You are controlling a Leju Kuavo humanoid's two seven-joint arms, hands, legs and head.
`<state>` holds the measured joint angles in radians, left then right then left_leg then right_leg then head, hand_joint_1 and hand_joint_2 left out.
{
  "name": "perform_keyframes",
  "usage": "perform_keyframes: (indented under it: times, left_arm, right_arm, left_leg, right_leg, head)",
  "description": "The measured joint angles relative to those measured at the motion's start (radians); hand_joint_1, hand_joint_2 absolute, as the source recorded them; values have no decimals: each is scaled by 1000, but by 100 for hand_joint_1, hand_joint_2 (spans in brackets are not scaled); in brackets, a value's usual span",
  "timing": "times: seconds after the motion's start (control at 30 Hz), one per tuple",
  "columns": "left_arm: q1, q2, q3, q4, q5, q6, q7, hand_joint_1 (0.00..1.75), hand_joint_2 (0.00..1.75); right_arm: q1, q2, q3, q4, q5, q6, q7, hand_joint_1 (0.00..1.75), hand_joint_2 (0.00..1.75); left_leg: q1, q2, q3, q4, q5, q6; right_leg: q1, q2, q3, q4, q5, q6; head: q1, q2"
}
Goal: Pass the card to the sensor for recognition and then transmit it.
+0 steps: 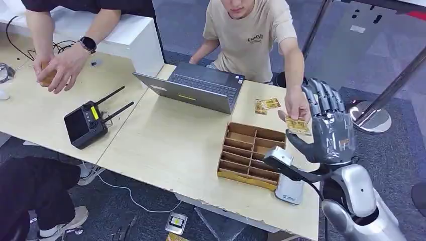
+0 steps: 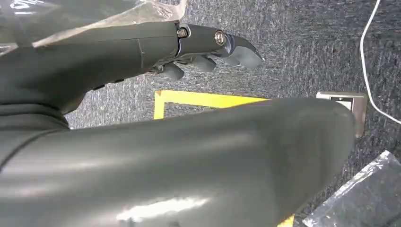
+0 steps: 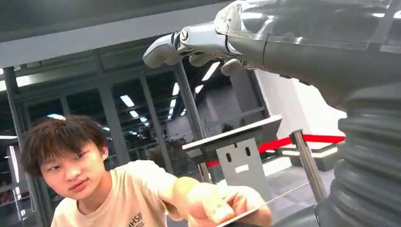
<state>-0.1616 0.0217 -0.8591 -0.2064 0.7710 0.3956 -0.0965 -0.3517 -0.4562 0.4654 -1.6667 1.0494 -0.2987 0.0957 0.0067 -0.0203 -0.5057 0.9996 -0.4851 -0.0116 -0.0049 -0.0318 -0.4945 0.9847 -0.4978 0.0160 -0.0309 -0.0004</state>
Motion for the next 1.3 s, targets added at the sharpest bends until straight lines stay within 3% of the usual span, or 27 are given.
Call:
perform_keyframes:
  times: [0.17, 0.2, 0.23, 0.27, 0.3, 1.03, 1.3]
  left_arm:
    - [-1, -2, 0, 0, -4, 1, 0, 0, 0]
    - [-1, -3, 0, 0, -5, 2, 0, 0, 0]
    - [-1, -3, -1, 0, -5, 3, 0, 0, 0]
    - [-1, -3, -2, 0, -5, 3, 0, 0, 0]
    - [-1, -3, -3, 0, -5, 3, 0, 0, 0]
    - [-5, -6, -21, 0, -14, 4, 0, 0, 0]
    - [-1, -7, -21, 0, 0, 12, -11, 0, 0]
  right_arm:
    - [3, -1, 7, 5, -5, -9, -3, 0, 175]
    - [3, -1, 8, 7, -3, -10, -4, 12, 175]
    - [3, -1, 10, 9, -3, -11, -4, 147, 175]
    - [3, -1, 11, 9, -2, -12, -4, 147, 175]
    - [3, -1, 12, 9, -2, -13, -4, 175, 175]
    - [16, -1, 30, 18, -19, -10, -11, 175, 175]
    - [63, 5, 3, -6, -252, -47, -23, 175, 175]
  left_leg:
    - [0, 0, 0, 0, 0, 0]
    - [0, 0, 0, 0, 0, 0]
    - [0, 0, 0, 0, 0, 0]
    - [0, 0, 0, 0, 0, 0]
    - [0, 0, 0, 0, 0, 0]
    - [0, 0, 0, 0, 0, 0]
    - [0, 0, 0, 0, 0, 0]
  right_leg:
    - [0, 0, 0, 0, 0, 0]
    - [0, 0, 0, 0, 0, 0]
    - [0, 0, 0, 0, 0, 0]
    - [0, 0, 0, 0, 0, 0]
    - [0, 0, 0, 0, 0, 0]
    - [0, 0, 0, 0, 0, 0]
    - [0, 0, 0, 0, 0, 0]
  head:
    - [0, 0]
    - [0, 0]
    - [0, 0]
    - [0, 0]
    - [0, 0]
    - [0, 0]
    - [0, 0]
